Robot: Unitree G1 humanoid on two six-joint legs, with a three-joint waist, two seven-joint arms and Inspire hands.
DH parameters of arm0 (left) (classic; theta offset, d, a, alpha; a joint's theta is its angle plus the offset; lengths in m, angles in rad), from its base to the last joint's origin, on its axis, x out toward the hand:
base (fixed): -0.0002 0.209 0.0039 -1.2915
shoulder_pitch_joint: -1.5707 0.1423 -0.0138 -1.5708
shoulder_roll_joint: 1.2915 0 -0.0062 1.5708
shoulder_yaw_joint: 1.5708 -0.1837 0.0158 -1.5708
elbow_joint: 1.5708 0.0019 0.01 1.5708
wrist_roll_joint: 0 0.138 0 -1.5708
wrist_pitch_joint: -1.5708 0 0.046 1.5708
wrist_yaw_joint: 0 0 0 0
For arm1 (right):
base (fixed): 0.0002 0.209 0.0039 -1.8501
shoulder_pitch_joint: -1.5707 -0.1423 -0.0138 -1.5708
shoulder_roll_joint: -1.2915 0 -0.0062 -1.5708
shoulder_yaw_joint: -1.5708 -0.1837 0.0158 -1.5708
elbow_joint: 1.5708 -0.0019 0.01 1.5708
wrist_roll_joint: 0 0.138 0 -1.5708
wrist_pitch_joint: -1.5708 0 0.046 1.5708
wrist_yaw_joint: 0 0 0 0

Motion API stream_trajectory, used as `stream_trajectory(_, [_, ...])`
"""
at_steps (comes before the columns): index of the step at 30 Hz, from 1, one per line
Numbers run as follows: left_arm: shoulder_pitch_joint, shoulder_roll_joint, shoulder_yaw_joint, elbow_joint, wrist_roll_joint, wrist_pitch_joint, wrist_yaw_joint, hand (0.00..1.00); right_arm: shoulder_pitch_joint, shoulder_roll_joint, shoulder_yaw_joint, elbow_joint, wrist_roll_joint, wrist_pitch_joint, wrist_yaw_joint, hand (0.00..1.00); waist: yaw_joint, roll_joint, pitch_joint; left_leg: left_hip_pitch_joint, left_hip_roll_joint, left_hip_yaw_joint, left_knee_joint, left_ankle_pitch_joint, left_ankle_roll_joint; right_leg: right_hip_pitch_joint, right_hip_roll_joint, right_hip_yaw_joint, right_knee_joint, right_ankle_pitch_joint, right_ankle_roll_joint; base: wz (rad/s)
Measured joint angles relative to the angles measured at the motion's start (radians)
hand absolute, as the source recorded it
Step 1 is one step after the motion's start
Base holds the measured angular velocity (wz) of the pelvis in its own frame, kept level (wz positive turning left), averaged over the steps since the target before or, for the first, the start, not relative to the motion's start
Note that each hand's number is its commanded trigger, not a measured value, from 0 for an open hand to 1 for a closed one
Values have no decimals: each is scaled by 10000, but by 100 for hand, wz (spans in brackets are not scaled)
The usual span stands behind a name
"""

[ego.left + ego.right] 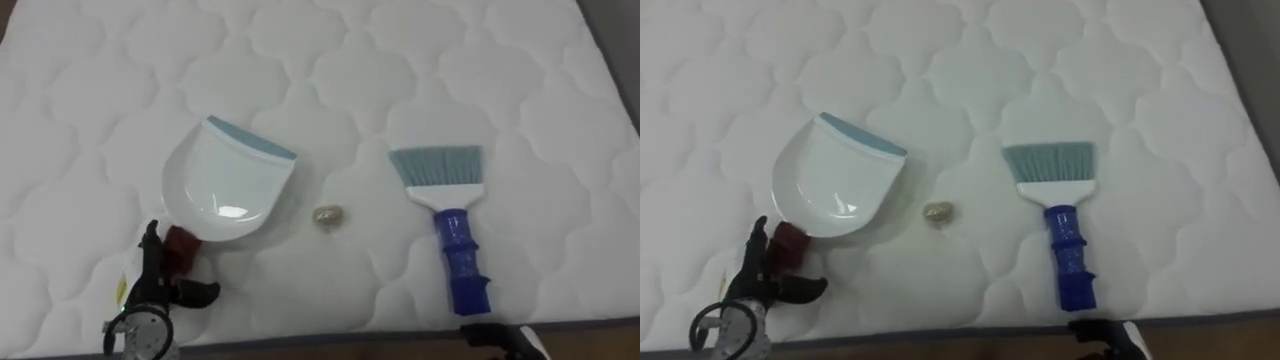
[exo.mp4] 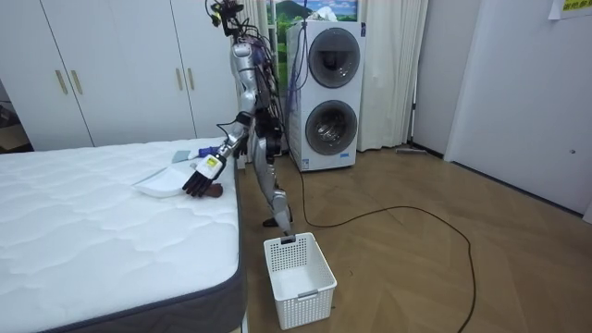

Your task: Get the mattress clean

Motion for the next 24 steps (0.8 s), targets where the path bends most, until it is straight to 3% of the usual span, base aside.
stream_trajectory(1, [-115, -99, 156, 264, 20, 51, 6, 0, -141, -77, 318, -14, 53, -14, -96, 0, -203, 203, -12, -328, 87, 289, 140, 30, -193, 105, -18, -423, -138, 400, -100, -11])
stream_trajectory(2, [-188, -102, 159, 359, 21, 57, -4, 0, -160, -78, 385, 7, 45, -15, -157, 0, -277, 204, -12, -442, 71, 559, 181, 47, -262, 115, -75, -494, -150, 403, -106, 37])
stream_trajectory(4, [-547, -80, 105, 733, -28, 54, 0, 0, -289, -75, 459, 349, 41, -34, -307, 0, -534, 158, 23, -960, 84, 1439, -282, 274, -244, 129, -138, 383, -141, 396, -89, 68])
stream_trajectory(5, [-742, -76, 30, 818, -26, 26, -6, 0, -278, -74, 455, 394, 46, -28, -349, 0, -521, 102, 62, -1200, 68, 1655, -466, 653, -39, 106, -170, 537, -115, 381, -25, 68])
stream_trajectory(6, [-985, -27, -147, 864, -16, -70, 0, 0, -288, -27, 470, 504, 55, 71, -371, 0, -402, -110, 45, -1217, 73, 2032, -453, 1107, 4, -18, -215, 584, 20, 334, 85, 36])
stream_trajectory(7, [-1050, -38, -257, 857, -15, -99, -3, 0, -294, -49, 485, 550, 67, 179, -361, 0, -237, -202, 43, -1232, 63, 2264, -418, 1130, 30, -78, -238, 428, -5, 338, 114, 12])
stream_trajectory(11, [-1039, -87, -312, 880, -24, -21, -16, 0, -339, -120, 499, 534, 72, 273, -511, 0, -47, -159, 54, -1237, -62, 2304, -329, 1110, 61, -10, -332, -118, -51, 344, 123, -15])
stream_trajectory(24, [-1049, -116, -285, 1365, -60, 379, -584, 0, -537, -139, 558, 311, 263, 270, -487, 0, 9, -21, 7, -1515, -52, 2510, 27, 1102, 42, -567, -383, -96, 740, 99, 11, -4])
